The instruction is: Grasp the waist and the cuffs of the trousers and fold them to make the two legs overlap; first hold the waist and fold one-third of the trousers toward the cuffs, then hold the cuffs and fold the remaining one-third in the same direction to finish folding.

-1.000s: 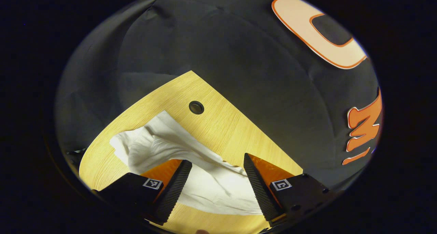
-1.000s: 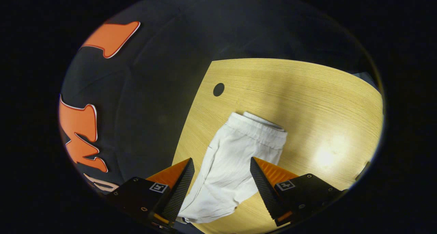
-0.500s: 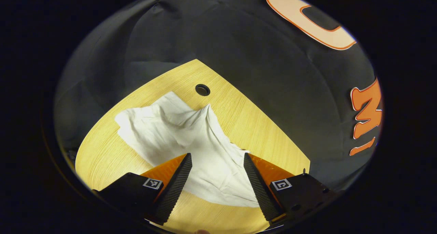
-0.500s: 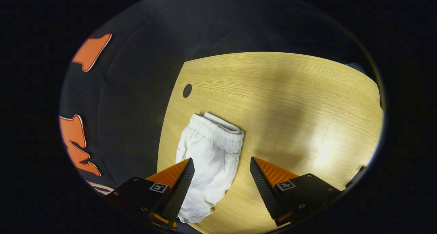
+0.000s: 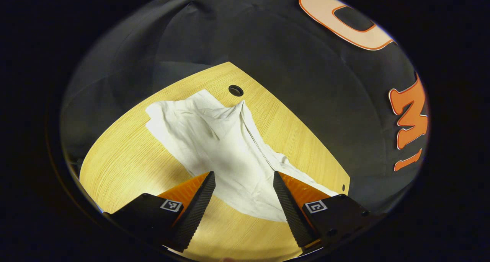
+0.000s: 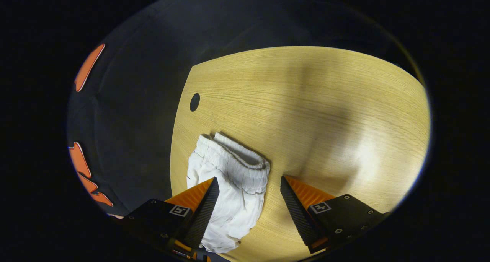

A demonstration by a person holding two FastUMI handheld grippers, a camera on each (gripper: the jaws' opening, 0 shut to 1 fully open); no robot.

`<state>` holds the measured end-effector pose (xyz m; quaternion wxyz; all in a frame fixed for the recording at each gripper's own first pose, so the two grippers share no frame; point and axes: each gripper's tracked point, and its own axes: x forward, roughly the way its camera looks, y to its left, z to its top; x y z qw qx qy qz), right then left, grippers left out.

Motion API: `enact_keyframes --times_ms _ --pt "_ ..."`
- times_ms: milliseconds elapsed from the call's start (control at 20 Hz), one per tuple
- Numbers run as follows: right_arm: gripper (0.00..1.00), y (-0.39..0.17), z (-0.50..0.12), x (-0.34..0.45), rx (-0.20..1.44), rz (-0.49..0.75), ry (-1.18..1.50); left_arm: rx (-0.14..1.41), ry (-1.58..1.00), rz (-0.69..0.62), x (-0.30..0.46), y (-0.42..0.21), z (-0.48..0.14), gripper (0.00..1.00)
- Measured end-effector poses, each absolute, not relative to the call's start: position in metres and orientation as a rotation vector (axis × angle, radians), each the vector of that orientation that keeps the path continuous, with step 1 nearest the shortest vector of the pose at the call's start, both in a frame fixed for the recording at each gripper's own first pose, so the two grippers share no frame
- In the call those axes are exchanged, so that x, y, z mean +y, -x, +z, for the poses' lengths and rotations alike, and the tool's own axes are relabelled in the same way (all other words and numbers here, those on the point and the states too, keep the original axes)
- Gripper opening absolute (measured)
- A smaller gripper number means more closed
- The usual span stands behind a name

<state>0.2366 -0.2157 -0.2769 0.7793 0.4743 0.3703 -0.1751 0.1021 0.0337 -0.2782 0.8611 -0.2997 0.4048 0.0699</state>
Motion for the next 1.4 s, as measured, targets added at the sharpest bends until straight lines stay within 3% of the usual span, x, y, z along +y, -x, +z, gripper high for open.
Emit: enact_keyframes --times_ms 150,350,500,1050,1400 --pt "0.86 -0.245 -0.284 -0.215 0.821 -0.385 -1.001 0.833 0.629 0.158 0.036 -0.092 -0.272 1.0" --pt "0.24 -0.239 -0.294 -0.224 0.849 -0.392 -0.953 0.81 0.636 0.187 0.043 -0.079 -0.264 1.0" --pt "0.09 -0.239 -0.288 -0.224 0.837 -0.358 -0.892 0.797 0.64 0.203 0.048 -0.073 -0.261 1.0" --pt "0.06 -0.239 -0.221 -0.203 0.686 -0.227 -0.687 0.74 0.617 0.187 0.087 -0.061 -0.231 1.0" --pt "0.06 -0.24 -0.205 -0.203 0.634 -0.141 -0.556 0.696 0.606 0.158 0.154 -0.06 -0.214 1.0"
